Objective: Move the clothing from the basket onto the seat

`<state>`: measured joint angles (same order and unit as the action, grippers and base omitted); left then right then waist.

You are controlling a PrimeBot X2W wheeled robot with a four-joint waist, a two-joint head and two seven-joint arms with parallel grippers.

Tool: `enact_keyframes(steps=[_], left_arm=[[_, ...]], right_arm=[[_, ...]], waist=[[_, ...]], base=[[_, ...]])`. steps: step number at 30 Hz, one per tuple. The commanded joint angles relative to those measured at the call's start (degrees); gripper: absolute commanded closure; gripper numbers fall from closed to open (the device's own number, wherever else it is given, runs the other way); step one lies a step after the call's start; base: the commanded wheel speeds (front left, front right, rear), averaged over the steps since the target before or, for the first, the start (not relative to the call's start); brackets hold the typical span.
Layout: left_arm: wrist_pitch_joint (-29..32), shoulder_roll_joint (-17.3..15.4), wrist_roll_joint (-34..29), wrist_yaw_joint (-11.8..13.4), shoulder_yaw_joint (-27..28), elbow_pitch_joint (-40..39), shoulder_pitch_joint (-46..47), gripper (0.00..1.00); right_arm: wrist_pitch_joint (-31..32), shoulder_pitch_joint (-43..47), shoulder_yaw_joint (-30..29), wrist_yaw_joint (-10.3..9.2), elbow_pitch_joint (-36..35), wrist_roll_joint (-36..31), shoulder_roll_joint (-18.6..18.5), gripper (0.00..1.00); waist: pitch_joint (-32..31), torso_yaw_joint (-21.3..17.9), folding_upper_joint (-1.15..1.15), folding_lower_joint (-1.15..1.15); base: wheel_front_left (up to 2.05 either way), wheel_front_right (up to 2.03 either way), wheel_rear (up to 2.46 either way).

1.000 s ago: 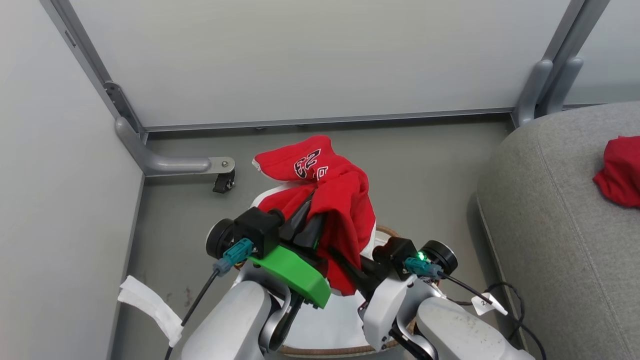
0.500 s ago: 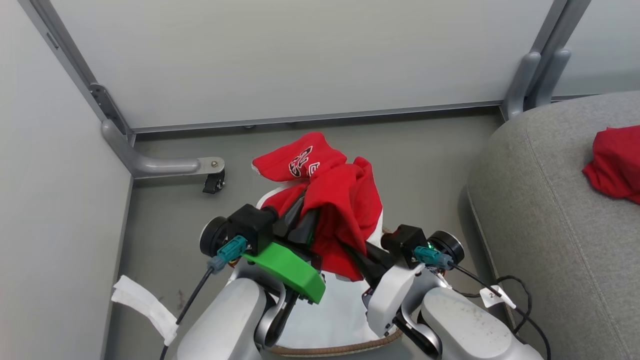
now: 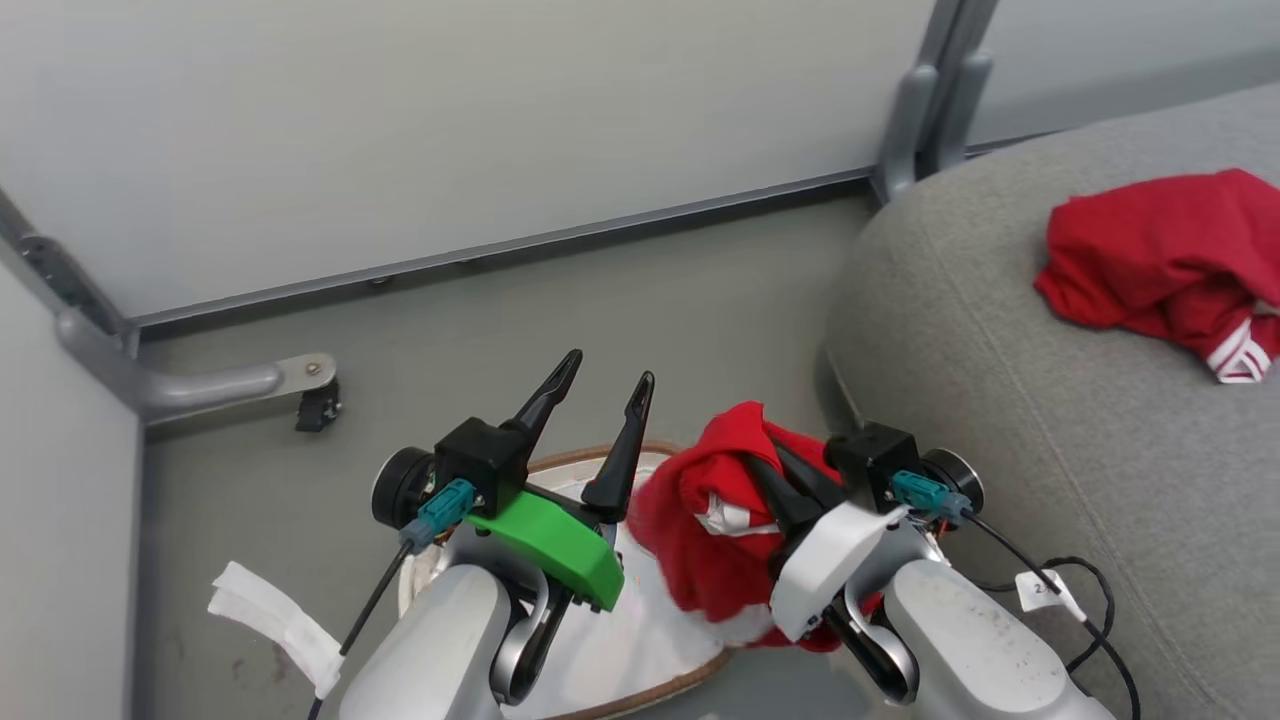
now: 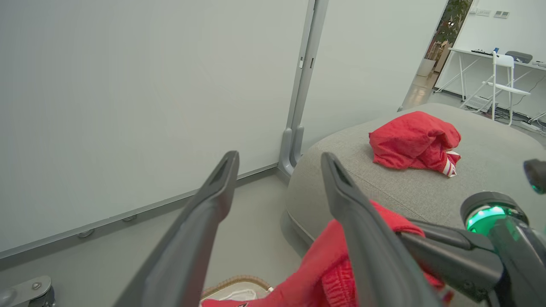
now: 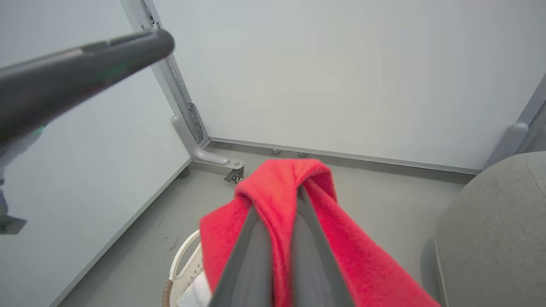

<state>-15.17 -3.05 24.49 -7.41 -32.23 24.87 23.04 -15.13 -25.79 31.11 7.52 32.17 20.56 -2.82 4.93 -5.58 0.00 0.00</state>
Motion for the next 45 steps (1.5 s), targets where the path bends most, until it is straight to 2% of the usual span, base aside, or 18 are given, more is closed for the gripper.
enact_keyframes(steps=[1, 9, 13, 25, 31, 34, 38, 41, 45], left_arm=[[0.03, -0.39, -0.59, -0.14, 0.03, 0.24, -0.56, 0.0], [0.04, -0.68, -1.4, -0.13, 0.93, 0.33, -1.28, 0.0], [0.04, -0.7, -1.71, -0.13, 0.6, 0.59, -1.05, 0.0], [0.04, -1.33, 1.99, -0.13, -6.63, 3.14, 4.16, 0.0], [0.04, -2.37, 2.69, -0.13, -7.22, 2.49, 4.12, 0.0], [0.04, -2.95, 2.42, -0.08, -6.97, 2.12, 4.47, 0.0], [0.04, -4.11, 1.76, -0.07, -6.41, 1.89, 4.58, 0.0], [0.04, -4.99, 1.63, -0.07, -5.55, 1.77, 3.82, 0.0], [0.04, -6.33, 0.92, -0.07, -3.97, 0.86, 3.15, 0.0]], right_arm=[[-0.02, 1.25, -0.41, -0.06, -0.5, -0.51, -0.21, 1.0], [-0.02, 3.62, -1.19, -0.06, -2.97, -0.91, -0.21, 1.0], [-0.02, 4.93, -3.1, -0.07, -4.55, -0.97, -0.21, 1.0], [-0.02, 9.23, -14.1, -0.06, -14.13, -5.21, -0.15, 1.0], [-0.02, 3.71, -20.89, -0.07, -21.73, -9.04, -0.36, 1.0], [-0.02, -0.73, -23.19, -0.07, -24.01, -10.88, -2.85, 1.0], [-0.01, -9.52, -24.24, -0.07, -24.74, -12.76, -7.96, 1.0], [-0.01, -16.49, -25.44, -0.07, -23.55, -13.09, -11.41, 1.0], [-0.01, -24.93, -27.91, -0.07, -20.25, -12.16, -13.91, 1.0]], waist=[[0.27, -7.79, 0.0, 0.0], [0.33, -20.41, 0.0, 0.0], [0.96, -24.77, 0.0, 0.0], [4.43, -26.39, 0.0, 0.0], [6.64, -26.44, 0.0, 0.0], [7.86, -26.42, 0.0, 0.0], [9.97, -26.35, 0.0, 0.0], [11.5, -26.25, 0.0, 0.0], [13.73, -25.98, 0.0, 0.0]], base=[[0.0, 0.0, 0.0], [0.0, 0.0, 0.0], [0.0, 0.0, 0.0], [0.02, 0.02, 0.02], [0.03, 0.03, 0.03], [0.0, 0.0, 0.0], [0.0, 0.0, 0.0], [0.0, 0.0, 0.0], [0.0, 0.0, 0.0]])
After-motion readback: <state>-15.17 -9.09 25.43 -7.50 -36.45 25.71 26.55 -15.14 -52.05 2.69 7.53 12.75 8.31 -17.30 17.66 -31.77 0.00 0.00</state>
